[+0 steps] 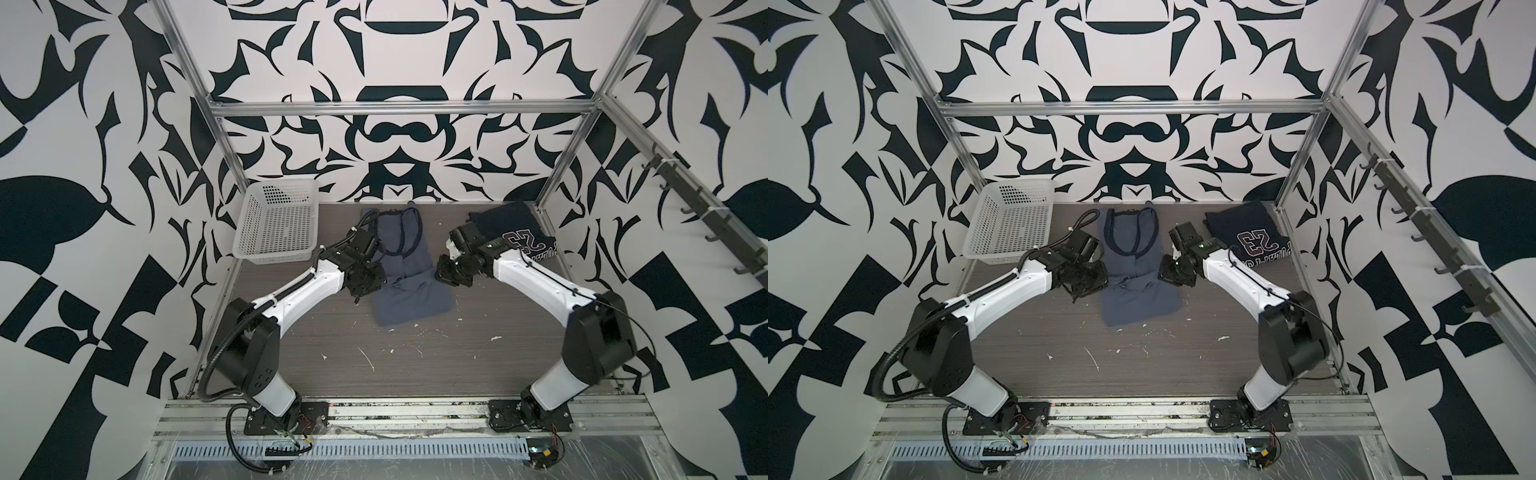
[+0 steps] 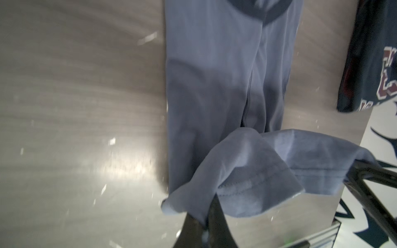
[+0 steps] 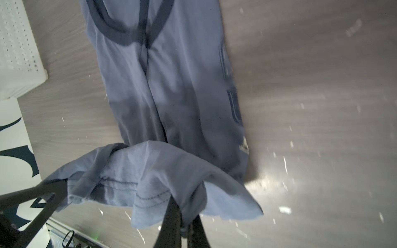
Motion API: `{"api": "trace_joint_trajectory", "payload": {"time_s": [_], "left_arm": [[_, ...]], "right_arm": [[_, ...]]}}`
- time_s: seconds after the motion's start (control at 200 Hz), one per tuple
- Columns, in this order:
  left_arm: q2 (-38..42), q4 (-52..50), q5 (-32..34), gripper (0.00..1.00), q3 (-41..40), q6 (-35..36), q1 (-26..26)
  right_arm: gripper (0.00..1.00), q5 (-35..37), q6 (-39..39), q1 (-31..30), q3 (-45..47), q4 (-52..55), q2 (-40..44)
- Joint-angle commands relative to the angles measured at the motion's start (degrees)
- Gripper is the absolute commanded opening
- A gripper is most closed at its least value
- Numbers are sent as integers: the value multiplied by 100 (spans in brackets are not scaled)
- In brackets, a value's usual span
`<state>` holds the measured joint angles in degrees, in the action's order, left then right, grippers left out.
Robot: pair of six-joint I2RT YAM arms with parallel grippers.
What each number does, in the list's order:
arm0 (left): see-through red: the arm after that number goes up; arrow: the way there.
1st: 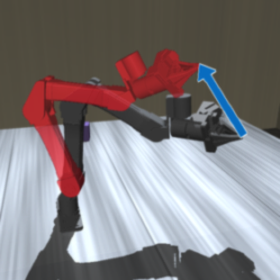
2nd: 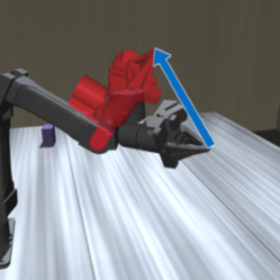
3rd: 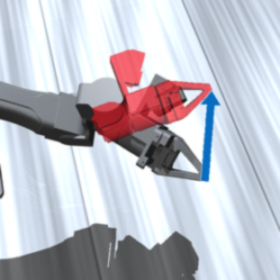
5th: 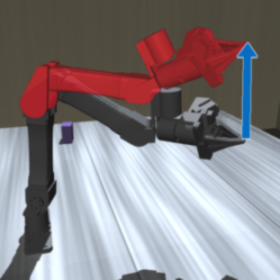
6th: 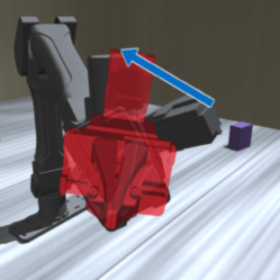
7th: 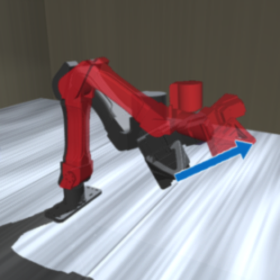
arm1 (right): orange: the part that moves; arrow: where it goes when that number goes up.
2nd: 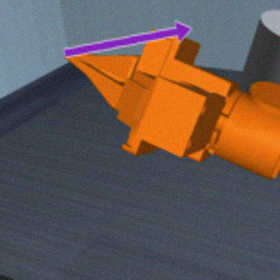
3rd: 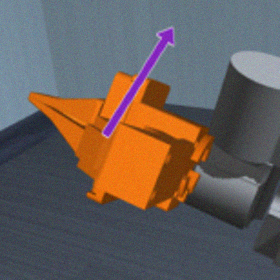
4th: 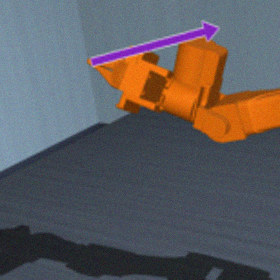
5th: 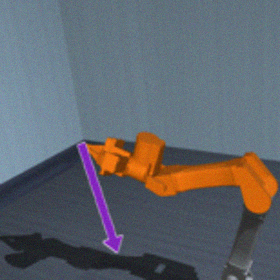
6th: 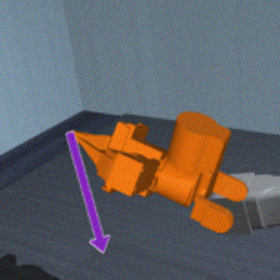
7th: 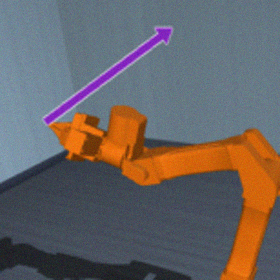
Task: Fold and stack tank tops
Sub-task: Fold the tank top at the top-center of the table.
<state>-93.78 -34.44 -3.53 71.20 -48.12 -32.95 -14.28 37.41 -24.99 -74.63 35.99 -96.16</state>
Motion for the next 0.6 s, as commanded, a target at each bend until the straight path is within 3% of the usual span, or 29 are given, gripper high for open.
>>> {"api": "trace_joint_trajectory", "payload": {"time_s": [0.0, 0.295, 0.595], "left_arm": [[-487, 165, -293, 7, 434, 408, 296], [-1545, 245, -280, 7, 1408, 599, 780], [-2489, 333, -383, 15, 2023, 707, 1051]], "right_arm": [[0, -142, -429, 187, -693, -81, -458], [0, -234, -559, 337, -2060, 55, -1764], [0, -150, -672, 380, -2938, 146, -2534]]}}
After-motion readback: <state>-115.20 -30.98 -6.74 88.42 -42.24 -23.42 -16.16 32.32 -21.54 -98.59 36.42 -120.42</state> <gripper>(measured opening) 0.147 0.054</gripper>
